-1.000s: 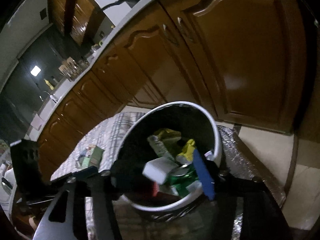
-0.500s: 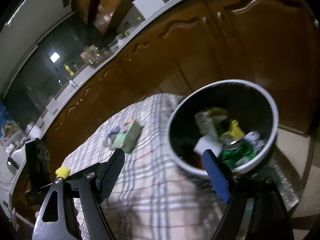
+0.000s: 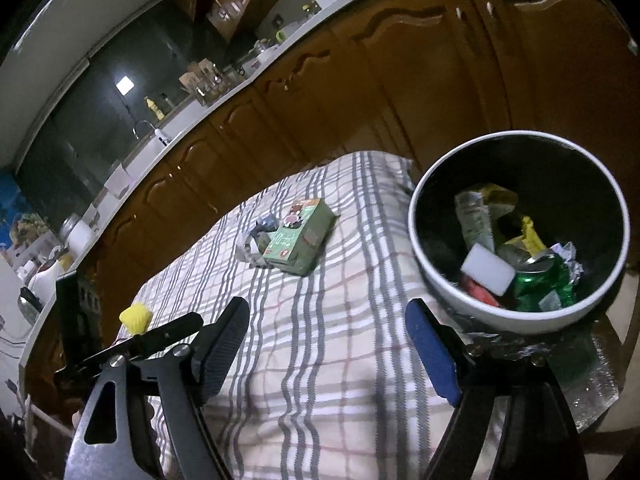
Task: Collect trash
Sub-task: 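Move both open tools back over the last items on the table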
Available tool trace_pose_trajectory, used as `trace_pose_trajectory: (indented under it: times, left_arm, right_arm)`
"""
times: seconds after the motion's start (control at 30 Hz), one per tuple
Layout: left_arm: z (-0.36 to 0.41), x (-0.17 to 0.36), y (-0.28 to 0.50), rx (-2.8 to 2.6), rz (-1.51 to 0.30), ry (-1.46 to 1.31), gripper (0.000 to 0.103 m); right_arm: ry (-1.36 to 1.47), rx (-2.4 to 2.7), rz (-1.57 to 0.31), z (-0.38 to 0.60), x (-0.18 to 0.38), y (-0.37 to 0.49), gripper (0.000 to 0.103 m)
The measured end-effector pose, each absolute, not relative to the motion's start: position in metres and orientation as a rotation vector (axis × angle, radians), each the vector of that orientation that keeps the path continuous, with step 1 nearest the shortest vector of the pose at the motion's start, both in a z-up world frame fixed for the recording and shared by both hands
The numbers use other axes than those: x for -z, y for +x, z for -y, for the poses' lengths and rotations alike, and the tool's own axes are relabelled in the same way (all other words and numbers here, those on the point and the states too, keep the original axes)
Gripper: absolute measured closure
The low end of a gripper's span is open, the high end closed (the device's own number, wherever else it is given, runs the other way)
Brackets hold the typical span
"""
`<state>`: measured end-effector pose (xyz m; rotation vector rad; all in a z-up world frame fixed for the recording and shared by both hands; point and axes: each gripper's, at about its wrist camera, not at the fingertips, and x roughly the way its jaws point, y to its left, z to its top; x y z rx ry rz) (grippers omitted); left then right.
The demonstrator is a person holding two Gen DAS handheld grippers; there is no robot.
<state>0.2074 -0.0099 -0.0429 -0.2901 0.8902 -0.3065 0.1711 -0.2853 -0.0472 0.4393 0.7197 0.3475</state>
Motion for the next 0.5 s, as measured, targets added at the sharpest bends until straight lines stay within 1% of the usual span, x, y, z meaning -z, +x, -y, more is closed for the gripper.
trace_pose_trajectory:
  times: [0.17, 0.5]
  left_arm:
    - [0.010, 0.041, 0.221, 0.303, -0.884, -0.256, 0.031]
    - [0.024, 0.048, 0.298, 0.279, -0.912, -0.212, 0.029]
  right_arm:
    - [0.447, -0.363, -0.738, 0.277, 0.051, 0.179, 0.021]
    - [0.492, -0.389, -0.752, 0.273, 0.051, 0.210, 0.021]
